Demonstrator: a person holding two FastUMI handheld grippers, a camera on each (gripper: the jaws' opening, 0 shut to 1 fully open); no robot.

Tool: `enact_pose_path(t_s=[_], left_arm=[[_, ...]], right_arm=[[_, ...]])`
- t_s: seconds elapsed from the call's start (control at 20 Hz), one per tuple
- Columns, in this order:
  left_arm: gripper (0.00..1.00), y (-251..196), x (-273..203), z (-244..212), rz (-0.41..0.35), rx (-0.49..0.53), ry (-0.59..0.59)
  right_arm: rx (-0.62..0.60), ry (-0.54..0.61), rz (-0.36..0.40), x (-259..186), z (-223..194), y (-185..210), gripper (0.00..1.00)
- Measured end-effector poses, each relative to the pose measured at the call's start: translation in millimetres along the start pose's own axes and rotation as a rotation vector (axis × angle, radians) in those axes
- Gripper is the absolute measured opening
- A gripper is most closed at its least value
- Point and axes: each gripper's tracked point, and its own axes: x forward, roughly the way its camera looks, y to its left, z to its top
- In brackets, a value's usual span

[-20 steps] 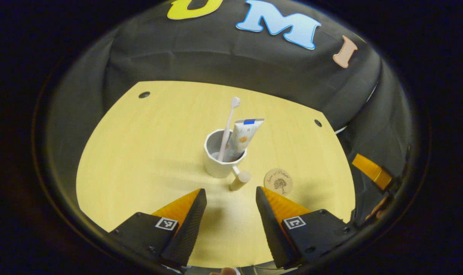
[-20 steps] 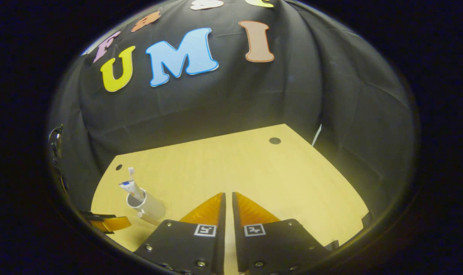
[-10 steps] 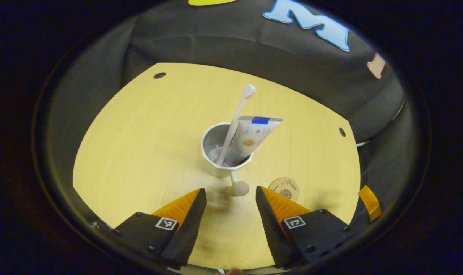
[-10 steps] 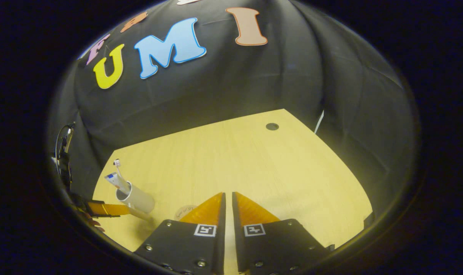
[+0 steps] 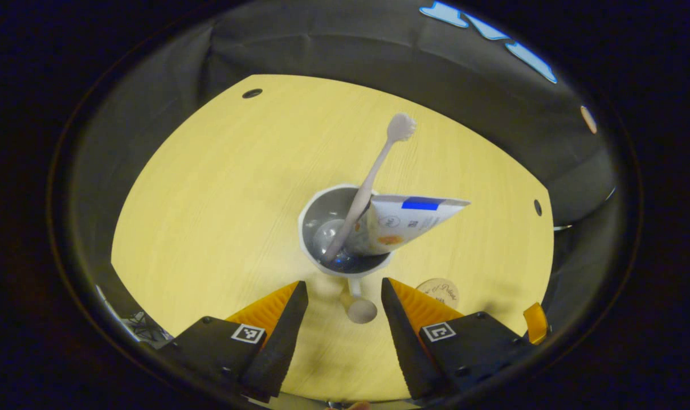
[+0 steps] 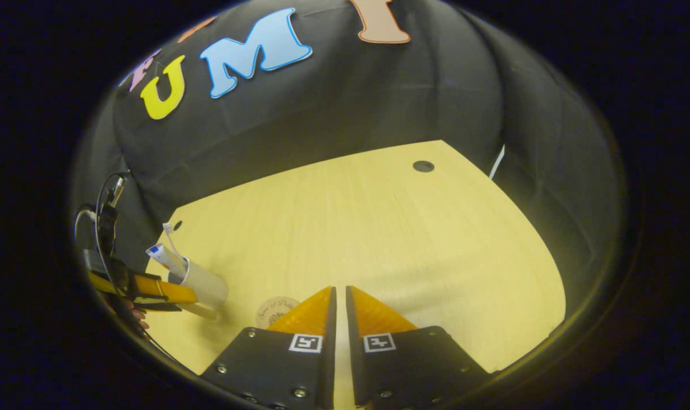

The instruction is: Put the toothbrush and toothpaste on the desktop into the cup, then pick up the cup and place it on the coaster on the desktop.

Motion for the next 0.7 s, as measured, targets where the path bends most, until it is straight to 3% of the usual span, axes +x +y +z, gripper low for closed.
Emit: enact_pose_path(t_s=[0.25,0.4,0.7], left_arm=[[0.83,2.4,18.0,7.2,0.0,-0.032,0.013],[0.35,1.4,20.4,3.0,0.0,-0.043,0.013],[0.27,0.2,17.4,2.9,-0.006,-0.034,0.012]], right_arm=[[0.01,0.034,0.001,8.4,-8.2,-4.4,0.12],[0.025,0.039,-0.012,10.3,-9.1,-11.4,0.12],[0.042,0.043,-0.02,12.3,-7.2,-10.6,0.12]])
